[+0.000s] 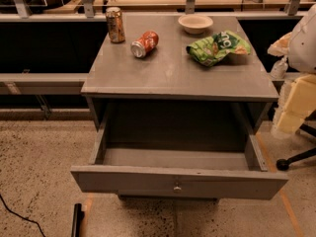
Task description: Place green rice chip bag into top drawer
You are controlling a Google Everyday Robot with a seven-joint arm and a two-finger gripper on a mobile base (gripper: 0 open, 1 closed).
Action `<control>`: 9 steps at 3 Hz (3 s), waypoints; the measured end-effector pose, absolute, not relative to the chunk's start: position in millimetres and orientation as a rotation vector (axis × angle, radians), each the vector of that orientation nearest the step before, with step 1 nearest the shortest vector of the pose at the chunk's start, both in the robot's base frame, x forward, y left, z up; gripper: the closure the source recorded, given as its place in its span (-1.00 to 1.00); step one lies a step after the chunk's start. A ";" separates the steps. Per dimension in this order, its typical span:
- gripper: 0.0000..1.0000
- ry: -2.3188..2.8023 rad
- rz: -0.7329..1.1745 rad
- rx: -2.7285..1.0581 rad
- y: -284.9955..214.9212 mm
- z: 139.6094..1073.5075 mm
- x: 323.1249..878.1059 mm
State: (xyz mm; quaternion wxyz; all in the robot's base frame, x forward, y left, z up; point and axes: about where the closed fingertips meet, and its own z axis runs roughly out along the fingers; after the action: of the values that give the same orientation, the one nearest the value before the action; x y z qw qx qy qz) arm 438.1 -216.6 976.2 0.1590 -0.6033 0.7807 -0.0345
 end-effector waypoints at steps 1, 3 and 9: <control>-1.00 2.232 -0.099 -1.724 -216.6 976.3 438.2; -1.00 2.045 0.089 -1.626 -228.6 975.2 514.8; -1.00 1.896 0.123 -1.332 -215.3 937.6 699.3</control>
Offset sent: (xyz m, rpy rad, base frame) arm 0.0862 -0.0200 -0.0026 0.3960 -0.0734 0.0560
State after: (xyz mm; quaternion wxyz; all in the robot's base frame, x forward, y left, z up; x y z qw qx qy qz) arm 699.3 -215.3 937.6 0.3991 -0.5263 0.7492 0.0486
